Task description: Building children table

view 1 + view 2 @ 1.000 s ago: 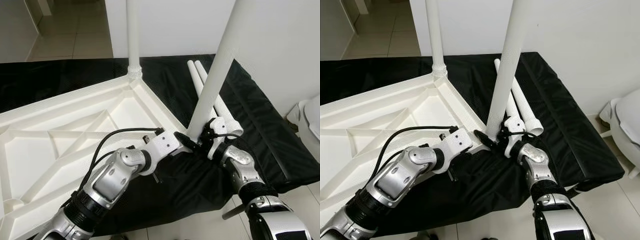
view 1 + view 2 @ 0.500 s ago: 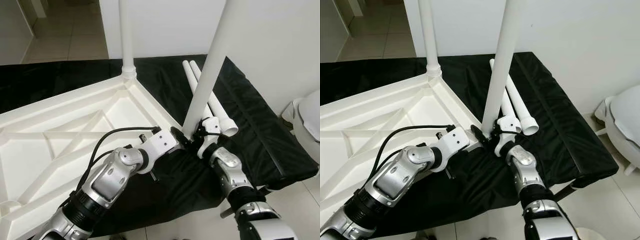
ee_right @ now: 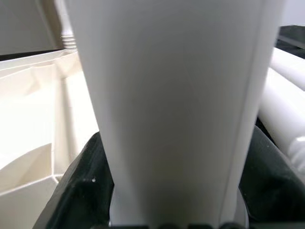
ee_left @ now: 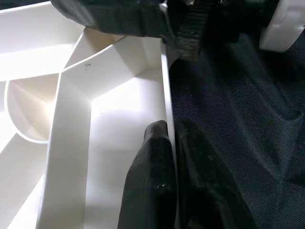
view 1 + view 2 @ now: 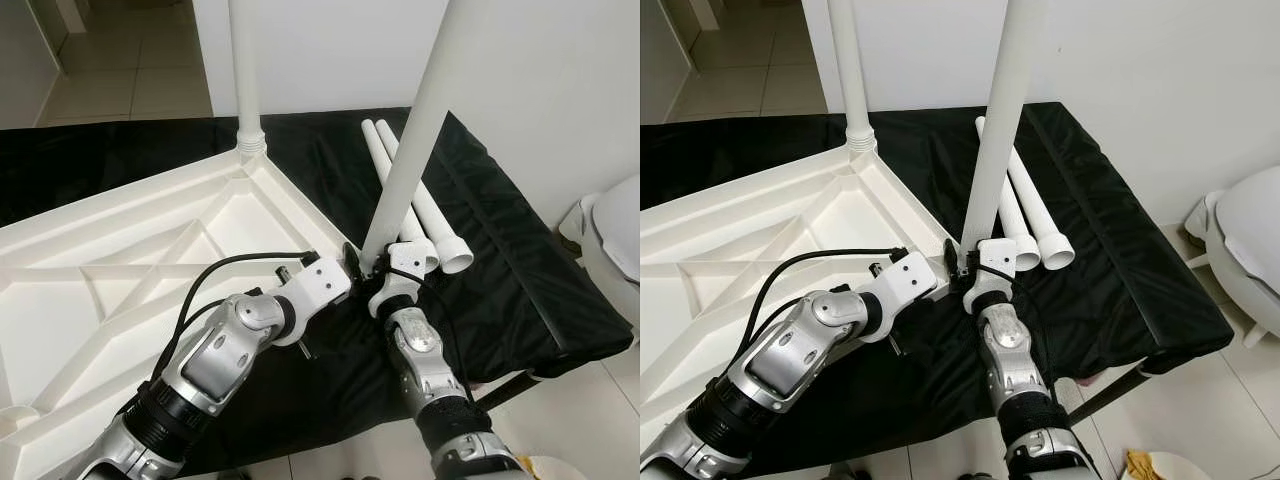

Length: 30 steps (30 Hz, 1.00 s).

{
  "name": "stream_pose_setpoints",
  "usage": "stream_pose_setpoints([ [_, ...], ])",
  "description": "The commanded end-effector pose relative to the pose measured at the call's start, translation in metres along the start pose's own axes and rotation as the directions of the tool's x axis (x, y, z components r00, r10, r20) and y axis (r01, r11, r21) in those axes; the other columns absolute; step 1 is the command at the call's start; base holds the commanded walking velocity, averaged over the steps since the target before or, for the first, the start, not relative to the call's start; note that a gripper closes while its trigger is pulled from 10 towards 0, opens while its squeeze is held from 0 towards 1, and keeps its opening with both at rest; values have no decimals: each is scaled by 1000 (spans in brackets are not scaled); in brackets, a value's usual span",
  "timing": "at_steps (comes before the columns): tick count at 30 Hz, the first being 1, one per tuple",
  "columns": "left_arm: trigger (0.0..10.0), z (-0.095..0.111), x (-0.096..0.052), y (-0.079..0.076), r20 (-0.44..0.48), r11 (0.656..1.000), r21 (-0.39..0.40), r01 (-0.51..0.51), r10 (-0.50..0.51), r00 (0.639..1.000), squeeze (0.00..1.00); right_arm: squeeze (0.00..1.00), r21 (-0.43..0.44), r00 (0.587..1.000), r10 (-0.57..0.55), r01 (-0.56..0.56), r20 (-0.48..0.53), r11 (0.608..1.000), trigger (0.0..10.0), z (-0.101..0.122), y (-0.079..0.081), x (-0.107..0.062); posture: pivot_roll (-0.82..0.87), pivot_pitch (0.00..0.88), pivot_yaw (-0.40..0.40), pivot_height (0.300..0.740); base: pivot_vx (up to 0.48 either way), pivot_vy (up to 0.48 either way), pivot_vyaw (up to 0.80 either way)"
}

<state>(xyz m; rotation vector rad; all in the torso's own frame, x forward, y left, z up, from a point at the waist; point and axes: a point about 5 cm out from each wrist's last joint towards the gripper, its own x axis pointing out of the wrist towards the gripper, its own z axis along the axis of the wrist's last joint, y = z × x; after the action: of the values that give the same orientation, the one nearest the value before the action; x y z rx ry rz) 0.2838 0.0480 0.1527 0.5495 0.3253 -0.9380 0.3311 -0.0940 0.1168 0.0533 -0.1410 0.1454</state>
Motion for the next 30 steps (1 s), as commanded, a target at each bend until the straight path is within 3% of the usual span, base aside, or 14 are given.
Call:
stream_pose_setpoints([
  [1,10000,19,-1,-12,77,996,64,55,-60,995,0,0,17,988,-70,74,-138,997,0,-23,-6,-9,-15,92,-21,740,0,0,0],
  [4,10000,19,0,-13,78,996,66,59,-64,995,0,0,32,989,-46,51,-144,998,0,-22,-2,-10,-16,89,-22,740,0,0,0],
  [5,10000,19,1,-13,78,996,67,59,-64,995,0,0,29,987,-48,53,-152,998,3804,-23,-3,-11,-15,87,-23,740,0,0,0],
  [6,10000,19,1,-13,79,996,68,59,-64,995,0,0,30,985,-54,59,-161,998,10000,-24,-4,-11,-15,87,-23,740,0,0,0],
  [8,10000,19,1,-13,79,996,67,59,-64,995,0,0,30,985,-58,63,-164,998,10000,-24,-5,-12,-15,87,-23,740,0,0,0],
  [9,10000,19,1,-13,80,996,68,59,-64,995,0,1000,33,989,-36,41,-143,999,10000,-22,-4,-11,-16,84,-24,740,0,0,0],
  [13,10000,19,2,-14,80,996,69,62,-67,995,0,1000,32,995,15,-12,-99,999,10000,-16,-5,-10,-19,78,-23,740,0,0,0],
  [15,10000,19,3,-15,78,995,76,67,-73,994,0,1000,-28,994,80,-83,-69,996,10000,-9,-16,-6,-20,67,-22,740,0,0,0],
  [19,10000,19,2,-14,80,995,78,67,-73,994,0,1000,-59,985,165,-168,-57,984,10000,-4,-20,-3,-19,64,-21,740,0,0,0],
  [20,10000,20,2,-14,80,994,80,67,-73,994,0,0,-75,978,202,-206,-54,976,10000,-1,-23,-2,-19,62,-21,740,0,0,0],
  [23,10000,20,2,-13,80,994,83,66,-73,994,0,0,-92,968,245,-248,-45,964,10000,3,-27,0,-19,61,-18,740,0,0,0],
  [25,10000,20,2,-13,79,994,85,66,-73,994,0,0,-114,939,340,-344,-46,932,10000,8,-33,3,-18,58,-18,740,0,0,0],
  [30,10000,20,2,-12,80,994,86,65,-72,994,0,0,-107,893,445,-450,-65,887,10000,7,-37,4,-14,57,-15,740,0,0,0],
])
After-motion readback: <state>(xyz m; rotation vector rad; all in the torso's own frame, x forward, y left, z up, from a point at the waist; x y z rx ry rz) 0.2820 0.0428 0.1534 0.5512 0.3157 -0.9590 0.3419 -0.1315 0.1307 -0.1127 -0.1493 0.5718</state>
